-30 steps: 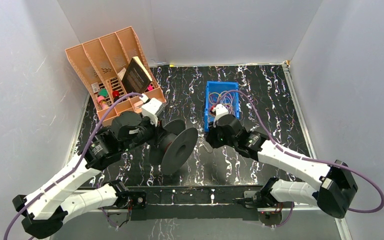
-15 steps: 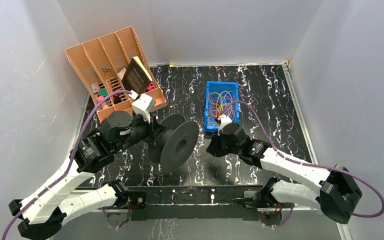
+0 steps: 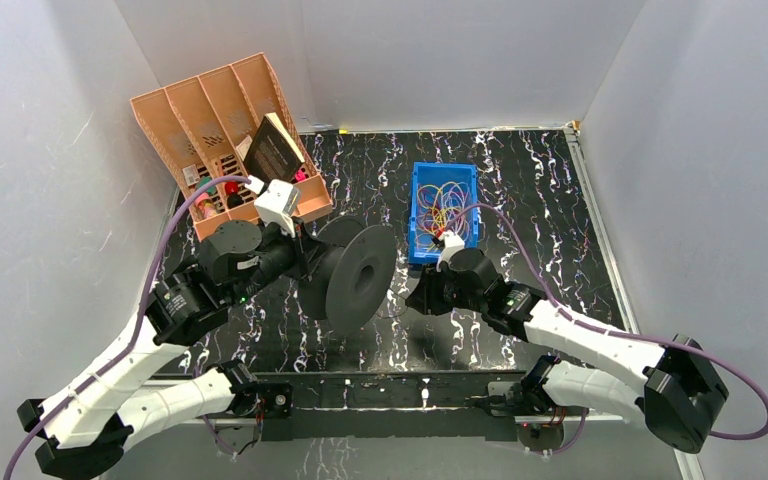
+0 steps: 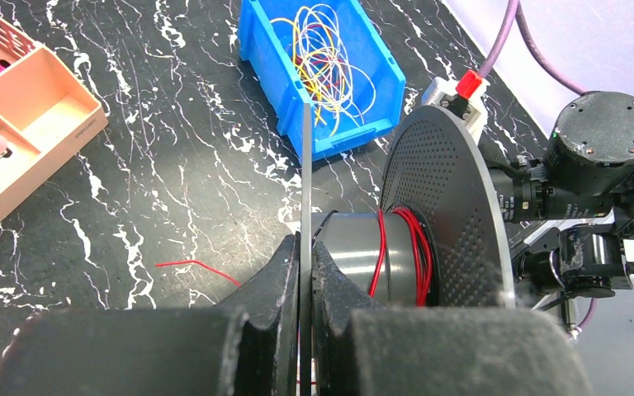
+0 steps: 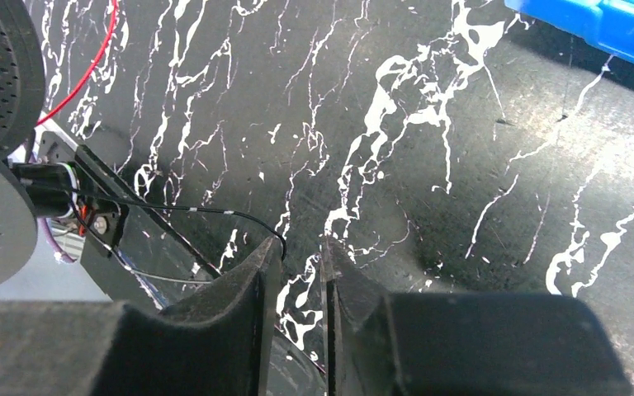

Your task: Wrap the cables

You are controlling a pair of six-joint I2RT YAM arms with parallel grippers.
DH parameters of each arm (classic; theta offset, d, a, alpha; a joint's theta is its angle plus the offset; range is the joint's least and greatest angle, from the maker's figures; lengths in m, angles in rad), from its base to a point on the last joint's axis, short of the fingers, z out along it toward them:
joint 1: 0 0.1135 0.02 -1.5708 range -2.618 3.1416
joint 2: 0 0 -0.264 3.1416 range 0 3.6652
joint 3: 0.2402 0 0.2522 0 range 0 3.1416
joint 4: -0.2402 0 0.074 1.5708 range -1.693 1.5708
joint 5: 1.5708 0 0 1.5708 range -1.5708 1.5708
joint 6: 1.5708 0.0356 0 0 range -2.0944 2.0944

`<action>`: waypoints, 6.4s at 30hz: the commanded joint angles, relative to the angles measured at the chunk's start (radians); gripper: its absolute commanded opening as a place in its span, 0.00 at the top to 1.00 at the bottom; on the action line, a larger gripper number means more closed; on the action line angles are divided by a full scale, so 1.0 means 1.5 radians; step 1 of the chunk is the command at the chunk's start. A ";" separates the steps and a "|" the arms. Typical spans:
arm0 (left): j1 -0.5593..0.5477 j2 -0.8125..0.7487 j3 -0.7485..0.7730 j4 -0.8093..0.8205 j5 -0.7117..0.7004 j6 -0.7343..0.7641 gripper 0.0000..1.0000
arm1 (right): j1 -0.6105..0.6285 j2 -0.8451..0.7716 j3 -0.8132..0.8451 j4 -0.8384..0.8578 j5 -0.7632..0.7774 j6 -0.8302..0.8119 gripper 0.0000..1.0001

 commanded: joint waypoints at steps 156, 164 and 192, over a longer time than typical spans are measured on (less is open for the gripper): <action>-0.004 0.112 0.025 0.052 -0.161 -0.004 1.00 | 0.025 0.056 0.021 0.112 -0.058 0.035 0.36; -0.004 0.119 0.044 0.059 -0.161 -0.005 1.00 | 0.026 0.119 -0.015 0.199 -0.070 0.025 0.32; -0.004 0.115 0.038 0.080 -0.207 -0.042 1.00 | 0.028 0.210 -0.084 0.338 -0.129 0.053 0.59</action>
